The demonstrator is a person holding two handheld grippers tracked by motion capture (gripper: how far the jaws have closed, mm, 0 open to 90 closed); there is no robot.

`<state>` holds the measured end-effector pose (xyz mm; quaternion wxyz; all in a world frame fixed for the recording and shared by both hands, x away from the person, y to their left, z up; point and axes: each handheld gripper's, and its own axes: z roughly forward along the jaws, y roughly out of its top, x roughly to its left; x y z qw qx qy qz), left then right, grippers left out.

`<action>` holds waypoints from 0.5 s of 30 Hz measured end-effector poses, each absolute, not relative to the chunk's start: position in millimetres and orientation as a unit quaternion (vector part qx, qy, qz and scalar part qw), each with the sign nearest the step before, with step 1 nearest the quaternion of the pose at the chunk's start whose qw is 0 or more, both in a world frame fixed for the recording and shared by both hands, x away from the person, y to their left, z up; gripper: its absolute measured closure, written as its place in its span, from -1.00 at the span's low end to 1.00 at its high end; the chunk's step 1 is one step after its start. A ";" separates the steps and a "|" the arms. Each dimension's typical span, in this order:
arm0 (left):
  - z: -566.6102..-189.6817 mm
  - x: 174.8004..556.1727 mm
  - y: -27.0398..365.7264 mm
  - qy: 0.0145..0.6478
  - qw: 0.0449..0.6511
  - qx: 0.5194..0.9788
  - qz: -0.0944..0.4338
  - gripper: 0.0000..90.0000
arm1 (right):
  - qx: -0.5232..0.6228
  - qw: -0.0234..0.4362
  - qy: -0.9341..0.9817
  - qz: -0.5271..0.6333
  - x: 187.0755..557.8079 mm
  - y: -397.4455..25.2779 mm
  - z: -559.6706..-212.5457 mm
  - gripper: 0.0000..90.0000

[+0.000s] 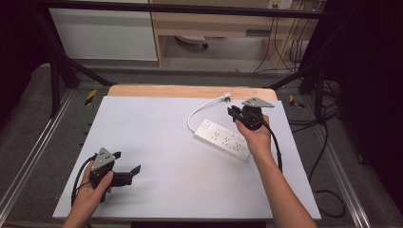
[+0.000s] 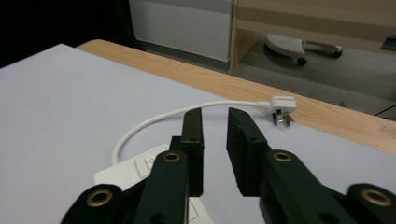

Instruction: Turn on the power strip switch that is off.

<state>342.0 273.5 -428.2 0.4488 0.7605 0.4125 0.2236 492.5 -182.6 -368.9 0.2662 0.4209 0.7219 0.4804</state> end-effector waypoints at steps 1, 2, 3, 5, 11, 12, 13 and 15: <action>-428.3 342.0 273.5 0.413 0.449 0.760 0.223 -0.86 | 0.421 0.268 0.722 0.480 493.2 -181.9 -369.7 0.83; -428.3 342.0 273.4 0.413 0.449 0.761 0.223 -0.86 | 0.422 0.268 0.723 0.476 494.1 -181.6 -370.4 0.86; -428.4 342.0 273.4 0.413 0.449 0.761 0.223 -0.86 | 0.424 0.267 0.724 0.474 495.2 -181.2 -371.4 0.90; -428.4 342.1 273.5 0.413 0.449 0.760 0.223 -0.86 | 0.426 0.262 0.724 0.475 497.4 -180.8 -373.3 0.95; -428.4 342.6 273.8 0.413 0.447 0.762 0.221 -0.86 | 0.428 0.253 0.732 0.466 503.4 -177.1 -379.8 1.00; -428.4 342.6 273.8 0.413 0.447 0.762 0.221 -0.86 | 0.428 0.253 0.733 0.464 504.4 -176.4 -380.7 1.00; -428.4 342.6 273.9 0.413 0.448 0.762 0.220 -0.86 | 0.429 0.251 0.734 0.463 505.2 -175.4 -381.5 1.00; -428.4 342.6 273.9 0.414 0.450 0.760 0.220 -0.86 | 0.429 0.250 0.736 0.460 507.2 -174.0 -383.7 1.00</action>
